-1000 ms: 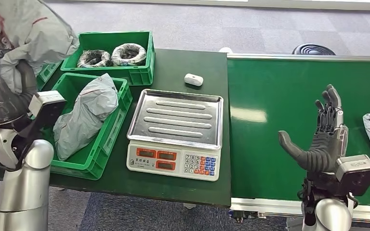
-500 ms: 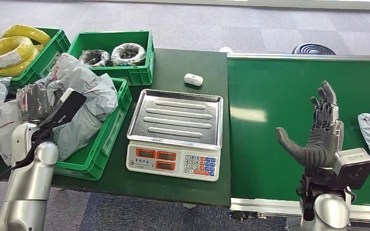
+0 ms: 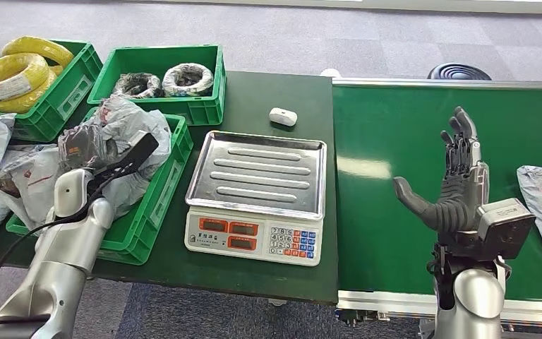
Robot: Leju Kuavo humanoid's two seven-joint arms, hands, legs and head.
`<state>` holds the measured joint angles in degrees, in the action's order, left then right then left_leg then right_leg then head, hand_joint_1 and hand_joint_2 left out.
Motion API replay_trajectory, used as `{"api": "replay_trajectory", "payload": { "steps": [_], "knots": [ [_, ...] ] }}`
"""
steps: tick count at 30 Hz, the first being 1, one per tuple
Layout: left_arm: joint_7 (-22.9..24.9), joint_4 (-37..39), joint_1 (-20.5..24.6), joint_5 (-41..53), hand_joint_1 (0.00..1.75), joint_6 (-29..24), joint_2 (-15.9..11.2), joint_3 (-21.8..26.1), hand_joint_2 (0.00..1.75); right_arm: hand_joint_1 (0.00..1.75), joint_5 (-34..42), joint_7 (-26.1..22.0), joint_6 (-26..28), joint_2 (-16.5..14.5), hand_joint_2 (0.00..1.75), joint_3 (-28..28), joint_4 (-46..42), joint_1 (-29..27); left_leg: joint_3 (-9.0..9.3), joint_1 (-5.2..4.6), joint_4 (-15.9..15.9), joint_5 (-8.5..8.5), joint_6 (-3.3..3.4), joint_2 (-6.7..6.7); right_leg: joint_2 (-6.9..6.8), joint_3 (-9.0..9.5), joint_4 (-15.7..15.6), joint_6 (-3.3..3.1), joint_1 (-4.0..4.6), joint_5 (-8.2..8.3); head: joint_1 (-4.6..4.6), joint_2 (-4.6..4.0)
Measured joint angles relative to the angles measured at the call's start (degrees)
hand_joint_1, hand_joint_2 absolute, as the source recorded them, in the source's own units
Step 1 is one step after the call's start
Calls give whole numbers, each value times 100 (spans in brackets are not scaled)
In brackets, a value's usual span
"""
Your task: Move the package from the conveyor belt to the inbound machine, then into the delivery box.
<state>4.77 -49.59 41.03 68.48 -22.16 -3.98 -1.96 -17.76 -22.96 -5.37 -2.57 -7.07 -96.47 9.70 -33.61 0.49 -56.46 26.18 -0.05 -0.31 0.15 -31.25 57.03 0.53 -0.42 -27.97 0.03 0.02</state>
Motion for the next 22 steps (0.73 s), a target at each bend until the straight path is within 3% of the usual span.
{"api": "replay_trajectory", "payload": {
  "steps": [6,10,13,18,22],
  "knots": [
    [-1326,189,31,-2000,0,580,90,330,175,0,77,14,13,105,175,-1,179,3,0,0,0,0,0,1,0,3,1,0,0,0,1,1],
    [-1827,-521,-408,-3716,0,1219,91,533,175,0,303,54,3,294,175,-1,402,-48,0,-1,0,1,0,1,0,3,0,0,0,-1,1,0],
    [-2317,-1718,-1193,-4442,0,958,61,560,175,0,408,67,-3,414,175,-34,508,-333,-1,-1,0,14,-4,3,2,2,-2,-1,-1,-8,0,0],
    [-3663,-3951,-3057,-5226,0,49,68,548,175,0,572,-35,-129,408,175,-172,521,-1154,1,-1,1,47,-11,4,2,1,-6,-1,-1,-44,1,1],
    [-4191,-5051,-4112,-5683,0,-25,97,478,175,0,790,38,-403,326,175,-188,441,-1622,4,0,2,61,-11,2,0,7,-7,-3,0,-60,0,1]
  ]
}}
